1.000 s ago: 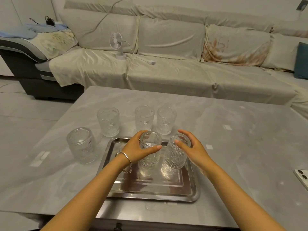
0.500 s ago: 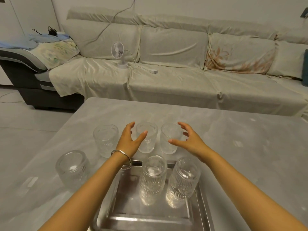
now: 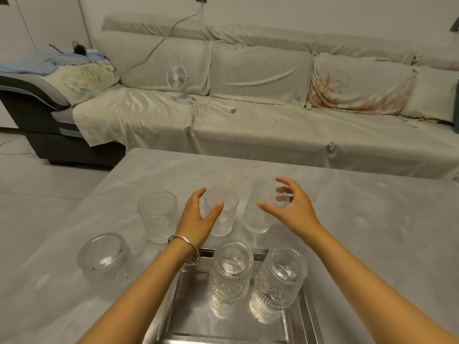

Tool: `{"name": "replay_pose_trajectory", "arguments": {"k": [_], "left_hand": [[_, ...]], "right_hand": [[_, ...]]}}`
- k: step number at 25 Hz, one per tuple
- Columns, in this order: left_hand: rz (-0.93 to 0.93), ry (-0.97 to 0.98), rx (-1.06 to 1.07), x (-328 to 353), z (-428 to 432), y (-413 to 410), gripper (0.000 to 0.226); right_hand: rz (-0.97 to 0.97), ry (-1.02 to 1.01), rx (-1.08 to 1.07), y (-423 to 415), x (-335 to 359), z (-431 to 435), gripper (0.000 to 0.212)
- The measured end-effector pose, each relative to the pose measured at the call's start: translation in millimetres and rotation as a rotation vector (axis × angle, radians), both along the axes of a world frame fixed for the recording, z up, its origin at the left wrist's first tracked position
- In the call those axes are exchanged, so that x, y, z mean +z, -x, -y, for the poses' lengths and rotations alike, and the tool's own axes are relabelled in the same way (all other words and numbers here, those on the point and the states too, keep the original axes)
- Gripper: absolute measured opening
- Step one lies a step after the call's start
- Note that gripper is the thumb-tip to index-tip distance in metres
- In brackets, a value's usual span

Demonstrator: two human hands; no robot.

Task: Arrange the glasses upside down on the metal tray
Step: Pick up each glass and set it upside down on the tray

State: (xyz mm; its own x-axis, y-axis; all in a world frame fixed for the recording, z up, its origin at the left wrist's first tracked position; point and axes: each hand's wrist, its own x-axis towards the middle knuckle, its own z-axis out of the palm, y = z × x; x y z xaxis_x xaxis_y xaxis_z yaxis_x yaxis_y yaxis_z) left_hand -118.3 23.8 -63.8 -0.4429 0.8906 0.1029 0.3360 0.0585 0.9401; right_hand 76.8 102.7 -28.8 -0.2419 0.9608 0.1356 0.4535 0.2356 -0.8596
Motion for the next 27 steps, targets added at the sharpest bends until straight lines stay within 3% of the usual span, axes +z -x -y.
{"name": "replay_pose_trajectory", "arguments": {"k": [3,6,8,11,14,18,20,23,27], "left_hand": [[0.001,-0.131,-0.034,27.2,16.2,-13.3,0.052],[0.235,-0.137,-0.151,57.6,31.9,-33.6,0.052],[0.448,-0.142,-0.191,69.9,42.5,-38.1,0.053],[0.599,-0.184,-0.134,80.6,63.2,-28.2,0.074],[0.596,-0.218,-0.109,90.3,86.6,-13.7,0.070],[0.463,-0.237,-0.048,96.4,111.0,10.5,0.046],[0.357,-0.222,-0.021,89.4,120.6,19.4,0.041],[0.226,-0.141,-0.020,65.5,127.4,25.2,0.058],[0.131,-0.055,-0.001,35.4,126.4,26.8,0.081]], "right_hand": [[-0.330,0.120,-0.079,-6.7,28.5,14.0,0.063],[-0.613,0.319,0.071,-2.8,47.7,38.3,0.067],[-0.712,0.393,0.204,3.5,53.7,56.2,0.064],[-0.766,0.460,0.386,12.2,55.8,77.7,0.051],[-0.589,0.430,0.440,16.2,52.0,89.9,0.054],[-0.123,0.098,0.347,9.7,31.9,96.5,0.054],[0.035,0.038,0.338,3.3,18.8,99.4,0.047],[0.147,0.010,0.362,0.2,-0.6,101.3,0.033],[0.266,-0.036,0.394,1.7,-16.7,103.2,0.035]]}}
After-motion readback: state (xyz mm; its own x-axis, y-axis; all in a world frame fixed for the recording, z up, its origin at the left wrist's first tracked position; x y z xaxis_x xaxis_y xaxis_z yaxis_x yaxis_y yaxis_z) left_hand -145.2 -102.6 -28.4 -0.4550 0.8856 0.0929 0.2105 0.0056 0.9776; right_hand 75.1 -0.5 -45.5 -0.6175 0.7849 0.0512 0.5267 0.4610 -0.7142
